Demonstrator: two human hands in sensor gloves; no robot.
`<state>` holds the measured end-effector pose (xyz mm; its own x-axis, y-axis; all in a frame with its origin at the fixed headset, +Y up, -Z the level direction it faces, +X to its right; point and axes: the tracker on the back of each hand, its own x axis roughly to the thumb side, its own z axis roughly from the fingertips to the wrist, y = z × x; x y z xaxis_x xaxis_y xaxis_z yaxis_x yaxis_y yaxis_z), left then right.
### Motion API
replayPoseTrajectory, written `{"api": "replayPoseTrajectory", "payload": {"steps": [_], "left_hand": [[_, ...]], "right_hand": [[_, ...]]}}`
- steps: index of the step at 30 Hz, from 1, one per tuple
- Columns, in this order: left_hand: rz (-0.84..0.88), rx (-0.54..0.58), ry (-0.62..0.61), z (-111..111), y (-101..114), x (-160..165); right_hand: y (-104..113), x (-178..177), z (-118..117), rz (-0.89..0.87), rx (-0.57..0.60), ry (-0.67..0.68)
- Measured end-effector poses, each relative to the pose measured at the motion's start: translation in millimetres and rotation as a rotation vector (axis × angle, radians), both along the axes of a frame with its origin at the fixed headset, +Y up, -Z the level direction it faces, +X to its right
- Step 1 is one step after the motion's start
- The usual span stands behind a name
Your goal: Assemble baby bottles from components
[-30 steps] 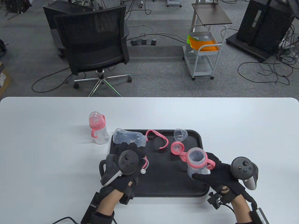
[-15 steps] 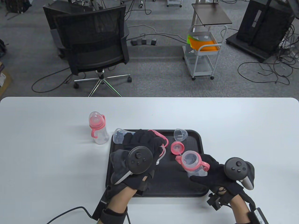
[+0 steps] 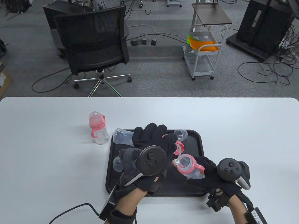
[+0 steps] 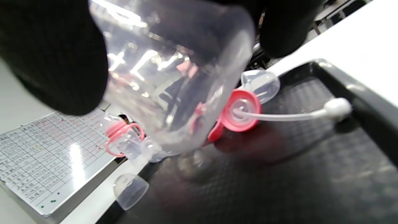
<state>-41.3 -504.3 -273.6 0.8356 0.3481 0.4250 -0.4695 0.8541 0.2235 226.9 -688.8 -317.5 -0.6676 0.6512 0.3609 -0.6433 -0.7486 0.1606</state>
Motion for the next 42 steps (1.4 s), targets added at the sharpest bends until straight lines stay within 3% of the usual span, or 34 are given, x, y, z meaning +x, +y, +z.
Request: {"api": "replayPoseTrajectory", "payload": {"steps": [18,26,37,42], "left_hand": [[-0.092,-0.015,0.008,-2,-9,18],[-0.184,-0.079,0.009,-7,-19,18],[0.012,-0.313,-0.145,-27,-49,16],[0.157,-0.348,-0.215,-31,-61,17]], "right_hand": [[-1,-2,0,-0.103,-0.025,0.061],[1,-2,1,-0.143,-0.011,0.075],[1,0,1,-0.154,-0.01,0.074],[0,-1,2,-0.148,-0.005,0.071]]}}
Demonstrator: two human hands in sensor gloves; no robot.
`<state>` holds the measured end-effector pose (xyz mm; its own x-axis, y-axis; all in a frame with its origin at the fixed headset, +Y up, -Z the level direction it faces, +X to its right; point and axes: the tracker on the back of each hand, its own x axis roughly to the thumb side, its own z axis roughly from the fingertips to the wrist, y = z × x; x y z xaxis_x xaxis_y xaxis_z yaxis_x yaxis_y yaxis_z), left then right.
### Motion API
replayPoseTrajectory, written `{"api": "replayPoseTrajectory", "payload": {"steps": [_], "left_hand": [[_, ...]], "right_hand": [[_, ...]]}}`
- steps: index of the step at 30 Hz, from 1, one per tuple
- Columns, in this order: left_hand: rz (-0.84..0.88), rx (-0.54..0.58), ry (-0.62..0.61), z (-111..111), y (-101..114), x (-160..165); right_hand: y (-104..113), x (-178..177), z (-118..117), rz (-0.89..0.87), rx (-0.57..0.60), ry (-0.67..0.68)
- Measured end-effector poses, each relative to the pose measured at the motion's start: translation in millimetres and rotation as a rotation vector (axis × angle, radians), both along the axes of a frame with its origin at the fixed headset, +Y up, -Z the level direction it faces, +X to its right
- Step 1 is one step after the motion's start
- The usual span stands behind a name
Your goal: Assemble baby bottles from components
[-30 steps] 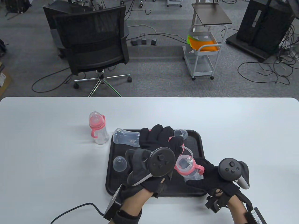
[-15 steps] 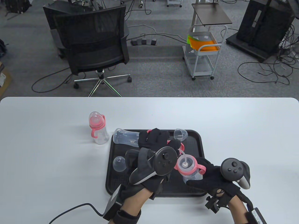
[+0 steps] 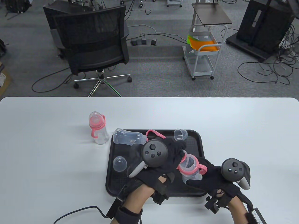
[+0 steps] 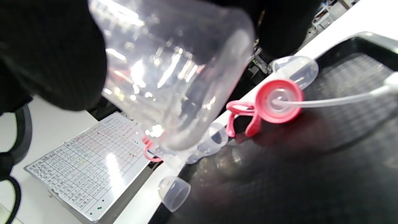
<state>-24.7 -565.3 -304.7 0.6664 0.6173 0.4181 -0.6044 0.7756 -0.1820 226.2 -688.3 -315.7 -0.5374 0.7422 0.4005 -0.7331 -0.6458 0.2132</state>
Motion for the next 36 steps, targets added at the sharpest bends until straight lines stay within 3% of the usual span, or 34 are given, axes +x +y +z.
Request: {"api": "replayPoseTrajectory", "payload": {"steps": [4,9,13,20,25,33,36], "left_hand": [[0.009,-0.091,-0.103,-1,-8,4],[-0.01,-0.044,-0.093,0,-7,5],[-0.037,0.058,-0.069,4,-1,2],[-0.398,0.203,0.019,16,15,6],[-0.618,0.178,0.015,19,16,18],[-0.513,0.181,-0.11,18,16,24],[-0.518,0.172,-0.1,16,16,21]], "right_hand": [[-1,1,-1,-0.022,-0.018,0.004],[-2,2,-2,-0.011,-0.016,-0.002],[-1,1,-1,0.013,-0.01,-0.016],[3,5,-1,0.009,0.002,-0.042],[4,3,1,0.021,0.013,-0.028],[5,-4,4,0.125,0.047,-0.016],[6,-4,5,0.121,0.049,-0.016]]}}
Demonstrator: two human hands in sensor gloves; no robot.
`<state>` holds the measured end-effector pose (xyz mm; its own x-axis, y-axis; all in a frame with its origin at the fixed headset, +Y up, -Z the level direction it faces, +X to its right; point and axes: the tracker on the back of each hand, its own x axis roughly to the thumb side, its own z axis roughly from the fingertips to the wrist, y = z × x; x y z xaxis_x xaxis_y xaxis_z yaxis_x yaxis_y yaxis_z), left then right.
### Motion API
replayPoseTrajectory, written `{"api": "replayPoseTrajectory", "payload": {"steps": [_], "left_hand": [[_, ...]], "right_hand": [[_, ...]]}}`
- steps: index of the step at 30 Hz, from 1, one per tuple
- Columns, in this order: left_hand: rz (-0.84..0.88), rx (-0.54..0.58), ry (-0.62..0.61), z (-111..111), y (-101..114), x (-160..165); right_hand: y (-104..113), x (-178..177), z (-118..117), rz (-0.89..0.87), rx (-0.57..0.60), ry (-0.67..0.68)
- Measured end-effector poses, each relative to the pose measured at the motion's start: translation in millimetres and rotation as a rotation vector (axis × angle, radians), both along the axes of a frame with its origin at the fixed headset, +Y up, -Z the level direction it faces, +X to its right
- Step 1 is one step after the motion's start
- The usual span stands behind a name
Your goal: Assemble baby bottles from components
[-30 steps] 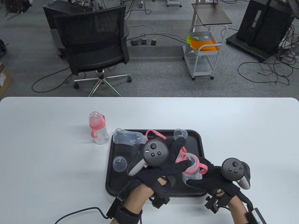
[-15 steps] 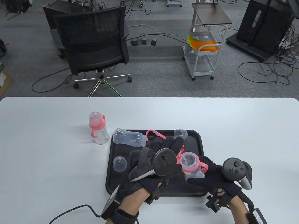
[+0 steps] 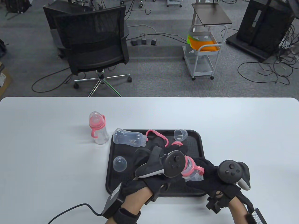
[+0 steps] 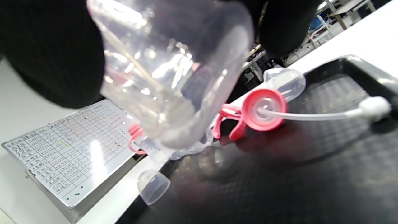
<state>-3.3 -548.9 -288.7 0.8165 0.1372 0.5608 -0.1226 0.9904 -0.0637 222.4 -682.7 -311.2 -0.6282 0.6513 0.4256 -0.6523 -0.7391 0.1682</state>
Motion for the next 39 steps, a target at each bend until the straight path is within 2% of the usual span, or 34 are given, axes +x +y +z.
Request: {"api": "replayPoseTrajectory", "payload": {"steps": [8,18,21,29,32,35,39], "left_hand": [[0.04,-0.095,-0.02,-7,-2,-7],[0.036,-0.119,0.031,-10,-7,-6],[0.04,-0.189,0.041,-11,-9,-6],[0.017,-0.259,-0.09,-7,-10,0],[0.039,-0.232,-0.065,-8,-10,-1],[0.022,-0.193,0.025,-10,-12,-3],[0.022,-0.208,0.016,-12,-16,-4]], "right_hand": [[4,-6,4,0.05,0.051,-0.01],[6,-10,9,0.104,0.089,-0.036],[8,-10,9,0.12,0.103,-0.065],[7,-10,9,0.115,0.092,-0.055],[6,-11,9,0.125,0.096,-0.043],[5,-13,9,0.139,0.104,-0.048],[4,-14,9,0.158,0.1,-0.051]]}}
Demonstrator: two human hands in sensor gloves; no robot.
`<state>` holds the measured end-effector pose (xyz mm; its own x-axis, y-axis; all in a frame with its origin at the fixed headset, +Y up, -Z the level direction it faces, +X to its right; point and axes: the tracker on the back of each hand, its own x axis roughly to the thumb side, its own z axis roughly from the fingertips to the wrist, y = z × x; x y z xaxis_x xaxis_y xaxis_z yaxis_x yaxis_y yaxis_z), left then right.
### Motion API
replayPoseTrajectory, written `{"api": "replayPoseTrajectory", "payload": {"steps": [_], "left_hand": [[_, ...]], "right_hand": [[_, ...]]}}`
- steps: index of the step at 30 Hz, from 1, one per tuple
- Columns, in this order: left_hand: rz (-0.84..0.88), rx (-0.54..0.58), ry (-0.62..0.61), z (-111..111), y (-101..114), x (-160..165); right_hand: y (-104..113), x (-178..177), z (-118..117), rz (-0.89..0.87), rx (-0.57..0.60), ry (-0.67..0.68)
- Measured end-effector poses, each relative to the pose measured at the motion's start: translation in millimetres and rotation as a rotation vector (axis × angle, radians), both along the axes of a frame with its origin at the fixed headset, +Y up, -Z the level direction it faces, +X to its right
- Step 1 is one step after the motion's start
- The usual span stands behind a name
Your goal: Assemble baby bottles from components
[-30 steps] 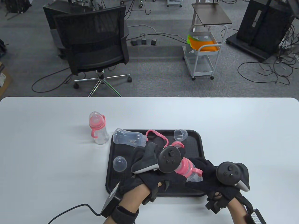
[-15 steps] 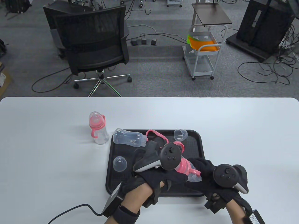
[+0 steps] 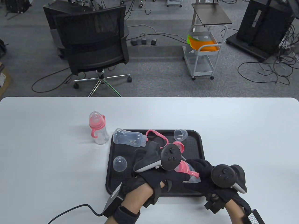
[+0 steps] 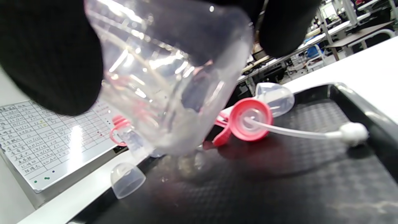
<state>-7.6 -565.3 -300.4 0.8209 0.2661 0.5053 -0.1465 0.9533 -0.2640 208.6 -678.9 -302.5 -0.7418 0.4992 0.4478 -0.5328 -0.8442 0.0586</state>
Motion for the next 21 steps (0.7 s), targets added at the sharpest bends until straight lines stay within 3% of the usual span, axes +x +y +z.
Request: {"api": "replayPoseTrajectory", "payload": {"steps": [2,7,11,14,19,21], "left_hand": [[0.006,-0.031,-0.078,2,-1,3],[0.115,-0.063,-0.128,5,4,1],[0.14,0.031,0.051,5,10,-10],[0.036,-0.003,0.095,5,9,-11],[0.047,-0.057,-0.088,7,4,-1],[0.165,-0.092,-0.134,7,3,-2]], "right_hand": [[-1,1,-1,-0.014,-0.015,0.002],[0,0,0,-0.023,-0.01,0.009],[2,1,0,-0.016,0.002,-0.001],[1,1,-1,-0.026,-0.009,0.007],[-1,0,0,0.002,-0.016,0.011],[0,0,-1,-0.014,-0.02,0.007]]}}
